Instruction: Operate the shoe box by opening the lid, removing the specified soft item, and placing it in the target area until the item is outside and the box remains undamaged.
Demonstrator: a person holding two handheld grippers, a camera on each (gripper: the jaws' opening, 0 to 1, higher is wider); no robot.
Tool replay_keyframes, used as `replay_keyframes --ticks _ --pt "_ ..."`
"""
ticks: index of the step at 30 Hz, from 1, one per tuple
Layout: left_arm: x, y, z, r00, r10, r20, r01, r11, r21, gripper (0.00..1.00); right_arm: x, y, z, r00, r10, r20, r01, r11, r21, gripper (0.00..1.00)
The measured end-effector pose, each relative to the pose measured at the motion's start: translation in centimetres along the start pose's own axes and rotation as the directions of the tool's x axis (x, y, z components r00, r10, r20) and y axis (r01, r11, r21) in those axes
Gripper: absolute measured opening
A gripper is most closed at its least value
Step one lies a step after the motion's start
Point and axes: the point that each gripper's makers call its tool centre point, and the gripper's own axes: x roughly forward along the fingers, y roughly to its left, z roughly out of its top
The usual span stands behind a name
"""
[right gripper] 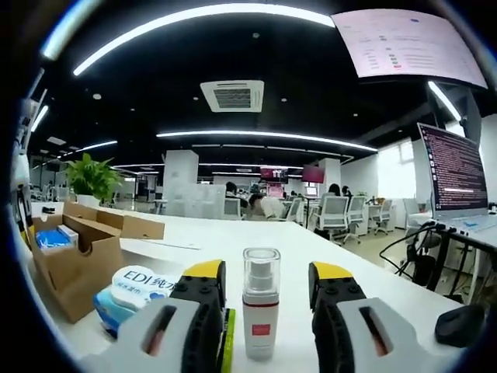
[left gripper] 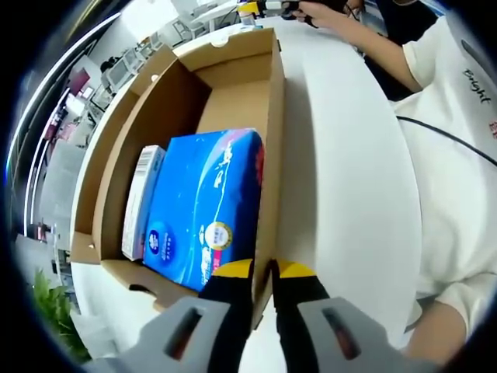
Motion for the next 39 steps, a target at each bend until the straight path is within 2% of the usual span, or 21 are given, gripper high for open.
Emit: replay_keyframes --ticks 10,13,27,32,39 --pt "0.0 0.2 0.0 1.000 -0.003 0.001 0.003 1.000 -0.006 0.09 -0.7 0.2 2.0 0.999 0.002 0.049 -0.004 1.000 0.031 0.54" --pt "0.1 0.3 -0.1 1.000 -0.006 -0.003 0.006 1.000 -0.005 0.09 -0.9 0.1 2.7 0.998 0.000 0.071 -0.003 0.999 0.045 0.61" --pt "0.1 0.4 -0.1 1.000 -0.006 -0.002 0.006 1.000 0.001 0.09 -1.5 0.7 4.4 0.993 0.018 0.119 -0.027 0.997 0.068 0.62" --pt "0.1 0.4 -0.2 1.000 -0.008 -0.004 0.008 1.000 -0.001 0.09 -1.6 1.9 5.3 0.987 0.062 0.147 -0.072 0.995 0.063 0.62" --pt "0.1 0.4 -0.1 1.000 -0.009 -0.004 0.009 1.000 -0.003 0.08 -1.5 2.7 5.7 0.983 0.089 0.158 -0.096 0.995 0.033 0.62"
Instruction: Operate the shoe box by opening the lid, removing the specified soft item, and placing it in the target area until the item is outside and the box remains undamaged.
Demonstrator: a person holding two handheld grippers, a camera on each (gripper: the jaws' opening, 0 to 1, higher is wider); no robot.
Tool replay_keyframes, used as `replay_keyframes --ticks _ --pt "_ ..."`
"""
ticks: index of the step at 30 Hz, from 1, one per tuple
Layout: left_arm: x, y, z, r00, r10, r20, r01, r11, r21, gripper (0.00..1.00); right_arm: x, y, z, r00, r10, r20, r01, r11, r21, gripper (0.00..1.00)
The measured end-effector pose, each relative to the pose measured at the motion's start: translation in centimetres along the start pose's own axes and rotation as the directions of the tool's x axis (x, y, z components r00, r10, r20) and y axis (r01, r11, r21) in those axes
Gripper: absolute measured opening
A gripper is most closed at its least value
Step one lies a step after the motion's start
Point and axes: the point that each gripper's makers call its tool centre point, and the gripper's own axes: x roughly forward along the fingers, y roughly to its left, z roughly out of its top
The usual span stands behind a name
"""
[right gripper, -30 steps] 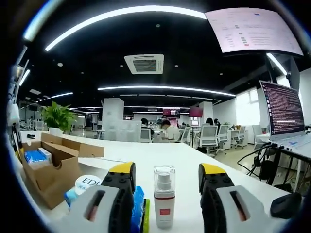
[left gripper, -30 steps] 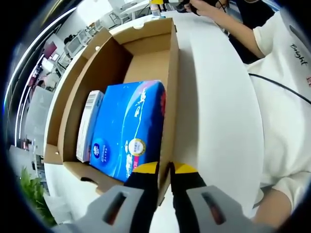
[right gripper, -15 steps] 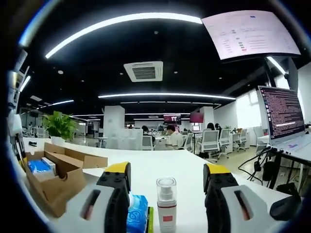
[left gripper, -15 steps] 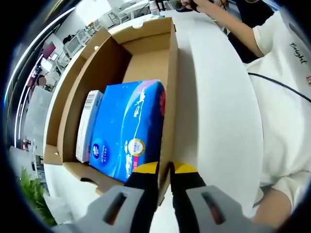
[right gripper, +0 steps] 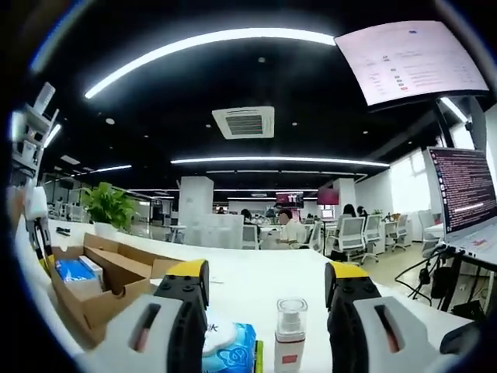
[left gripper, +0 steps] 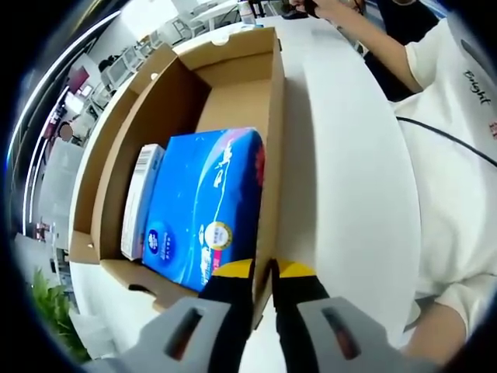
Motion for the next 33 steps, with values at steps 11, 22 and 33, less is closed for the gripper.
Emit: replay_keyframes --ticks 11,22,33 --pt "0.0 -0.2 0.1 1.000 0.006 0.007 -0.006 1.000 0.004 0.09 -0.1 0.9 1.5 1.000 0.009 0.003 -0.009 1.000 -0.029 0.61" --pt "0.0 -0.2 0.1 1.000 0.006 0.007 -0.006 1.000 0.004 0.09 -0.2 1.2 1.4 0.999 0.008 -0.038 -0.011 0.998 -0.059 0.59" --pt "-0.1 -0.2 0.1 1.000 0.007 0.008 -0.007 1.000 0.004 0.09 0.0 3.6 1.9 0.997 0.067 -0.042 -0.071 0.991 -0.112 0.58"
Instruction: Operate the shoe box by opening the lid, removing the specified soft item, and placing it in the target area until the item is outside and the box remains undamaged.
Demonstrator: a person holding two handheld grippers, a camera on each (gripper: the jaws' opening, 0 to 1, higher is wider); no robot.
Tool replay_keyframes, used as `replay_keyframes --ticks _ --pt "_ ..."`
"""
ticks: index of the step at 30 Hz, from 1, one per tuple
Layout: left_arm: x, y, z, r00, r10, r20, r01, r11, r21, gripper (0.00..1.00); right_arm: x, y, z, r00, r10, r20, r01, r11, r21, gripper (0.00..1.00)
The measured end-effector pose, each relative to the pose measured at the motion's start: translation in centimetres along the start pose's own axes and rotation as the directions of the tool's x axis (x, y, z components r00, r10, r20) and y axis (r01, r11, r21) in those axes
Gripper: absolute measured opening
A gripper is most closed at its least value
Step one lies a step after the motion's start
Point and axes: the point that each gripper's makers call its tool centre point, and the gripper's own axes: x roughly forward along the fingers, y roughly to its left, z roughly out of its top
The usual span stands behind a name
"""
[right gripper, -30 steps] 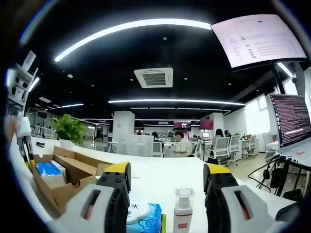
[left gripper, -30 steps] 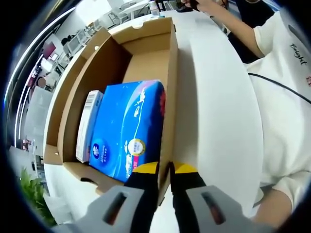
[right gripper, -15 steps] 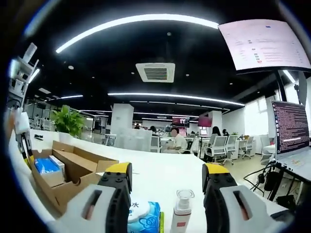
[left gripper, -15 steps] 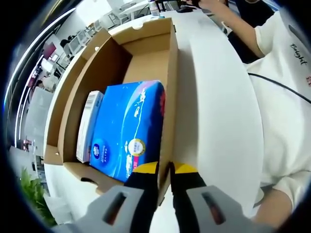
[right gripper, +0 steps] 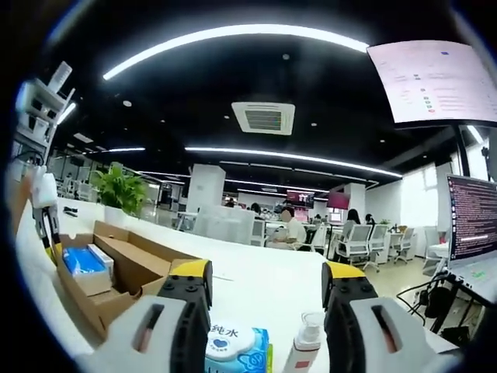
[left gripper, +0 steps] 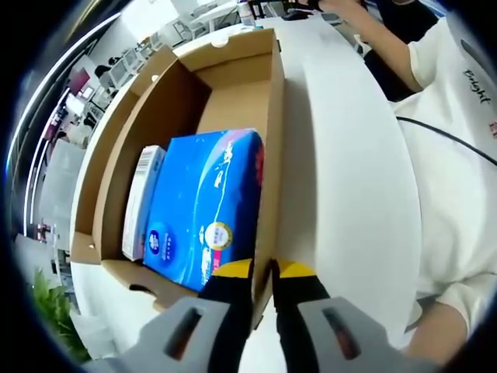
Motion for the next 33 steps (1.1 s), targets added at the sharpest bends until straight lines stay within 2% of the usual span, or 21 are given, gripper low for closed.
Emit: replay_keyframes --ticks 11,33 --pt "0.0 0.0 0.0 1.000 0.003 0.005 -0.003 1.000 0.006 0.09 0.2 1.0 0.2 0.999 0.034 -0.004 -0.034 0.999 -0.008 0.57" --pt "0.0 0.0 0.0 1.000 0.009 0.008 -0.009 1.000 0.012 0.09 1.2 5.4 1.0 0.988 0.151 -0.001 -0.151 0.986 -0.069 0.54"
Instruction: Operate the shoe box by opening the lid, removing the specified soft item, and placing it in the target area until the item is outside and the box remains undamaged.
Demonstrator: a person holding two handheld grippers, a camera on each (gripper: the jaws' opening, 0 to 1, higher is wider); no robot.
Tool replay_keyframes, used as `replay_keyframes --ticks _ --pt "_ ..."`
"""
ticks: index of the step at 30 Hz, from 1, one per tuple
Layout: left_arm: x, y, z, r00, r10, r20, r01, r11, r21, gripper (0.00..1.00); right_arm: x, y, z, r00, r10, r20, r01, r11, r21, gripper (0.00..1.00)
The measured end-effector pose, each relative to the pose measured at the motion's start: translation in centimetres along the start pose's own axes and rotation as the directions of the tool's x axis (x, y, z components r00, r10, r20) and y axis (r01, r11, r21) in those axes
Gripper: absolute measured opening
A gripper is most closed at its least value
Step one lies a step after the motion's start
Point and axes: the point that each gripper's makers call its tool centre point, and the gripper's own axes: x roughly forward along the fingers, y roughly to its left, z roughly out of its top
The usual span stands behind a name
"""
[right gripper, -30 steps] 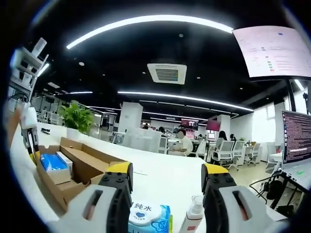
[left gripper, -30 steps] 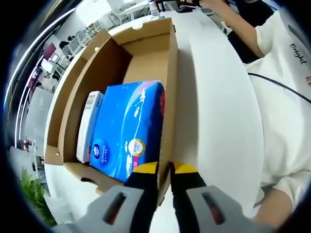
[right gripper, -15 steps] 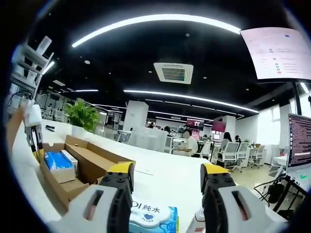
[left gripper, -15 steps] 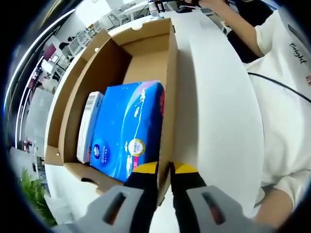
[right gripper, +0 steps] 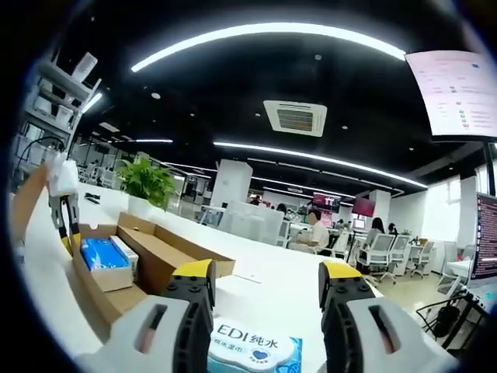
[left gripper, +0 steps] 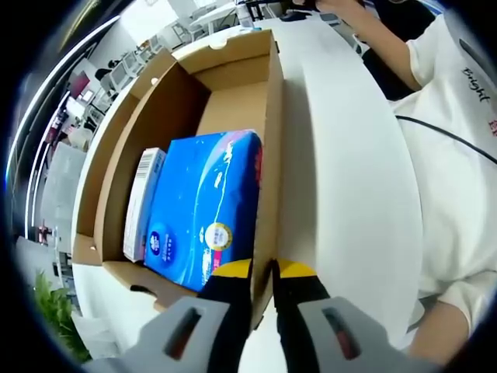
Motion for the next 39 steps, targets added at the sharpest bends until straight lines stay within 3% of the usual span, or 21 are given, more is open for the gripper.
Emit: replay_keyframes --ticks 26,39 --pt "0.0 0.1 0.0 1.000 0.001 -0.003 -0.001 1.000 -0.002 0.09 1.8 5.8 0.3 0.985 0.170 0.020 -0.170 0.985 0.023 0.53" --pt "0.0 0.0 -0.1 1.000 0.000 -0.004 0.000 1.000 -0.004 0.09 2.1 6.8 0.1 0.977 0.210 0.026 -0.211 0.977 0.034 0.52"
